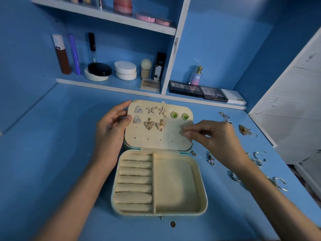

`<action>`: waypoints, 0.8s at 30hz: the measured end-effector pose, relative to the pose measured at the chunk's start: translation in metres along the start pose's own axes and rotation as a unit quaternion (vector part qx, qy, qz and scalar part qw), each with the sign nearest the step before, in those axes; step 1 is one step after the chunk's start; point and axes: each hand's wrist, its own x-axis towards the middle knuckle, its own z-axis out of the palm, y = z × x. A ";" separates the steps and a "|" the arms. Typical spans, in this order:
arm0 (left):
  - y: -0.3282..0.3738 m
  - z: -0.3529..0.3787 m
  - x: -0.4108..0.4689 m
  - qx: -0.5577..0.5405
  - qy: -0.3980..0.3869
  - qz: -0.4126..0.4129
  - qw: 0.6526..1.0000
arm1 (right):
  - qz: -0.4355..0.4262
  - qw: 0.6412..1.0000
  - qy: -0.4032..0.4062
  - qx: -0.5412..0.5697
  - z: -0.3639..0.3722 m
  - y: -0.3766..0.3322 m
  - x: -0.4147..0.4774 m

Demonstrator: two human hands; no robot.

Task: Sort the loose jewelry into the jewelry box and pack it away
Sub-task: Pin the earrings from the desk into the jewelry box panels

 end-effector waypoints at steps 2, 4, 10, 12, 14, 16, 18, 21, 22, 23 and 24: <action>0.000 0.000 0.000 0.000 -0.002 -0.001 1.000 | -0.013 1.000 -0.006 -0.017 0.003 -0.003 0.003; 0.001 0.000 -0.001 -0.005 -0.004 -0.002 1.000 | -0.026 0.999 -0.005 -0.038 0.006 -0.005 0.007; 0.005 -0.001 -0.002 -0.011 -0.009 0.011 1.000 | -0.042 0.997 -0.002 -0.068 0.013 -0.011 0.016; 0.006 -0.001 -0.003 -0.011 -0.010 0.014 1.000 | -0.035 0.997 -0.005 -0.063 0.014 -0.013 0.017; 0.006 0.000 -0.003 -0.014 -0.011 0.016 1.000 | -0.019 0.998 -0.009 -0.060 0.015 -0.013 0.018; 0.006 -0.001 -0.003 -0.016 -0.011 0.017 1.000 | 0.006 0.998 -0.009 -0.063 0.015 -0.014 0.020; 0.006 -0.001 -0.003 -0.013 -0.013 0.017 1.000 | 0.031 0.997 -0.001 -0.064 0.014 -0.014 0.022; 0.006 -0.001 -0.003 -0.012 -0.013 0.017 1.000 | 0.046 0.996 0.023 -0.074 0.016 -0.013 0.023; 0.007 -0.001 -0.003 -0.012 -0.013 0.017 1.000 | 0.042 0.995 0.035 -0.087 0.017 -0.013 0.023; 0.007 -0.001 -0.003 -0.012 -0.013 0.016 1.000 | 0.034 0.992 0.050 -0.106 0.019 -0.011 0.023; 0.007 -0.001 -0.004 -0.011 -0.013 0.017 1.000 | 0.027 0.990 0.066 -0.125 0.021 -0.010 0.023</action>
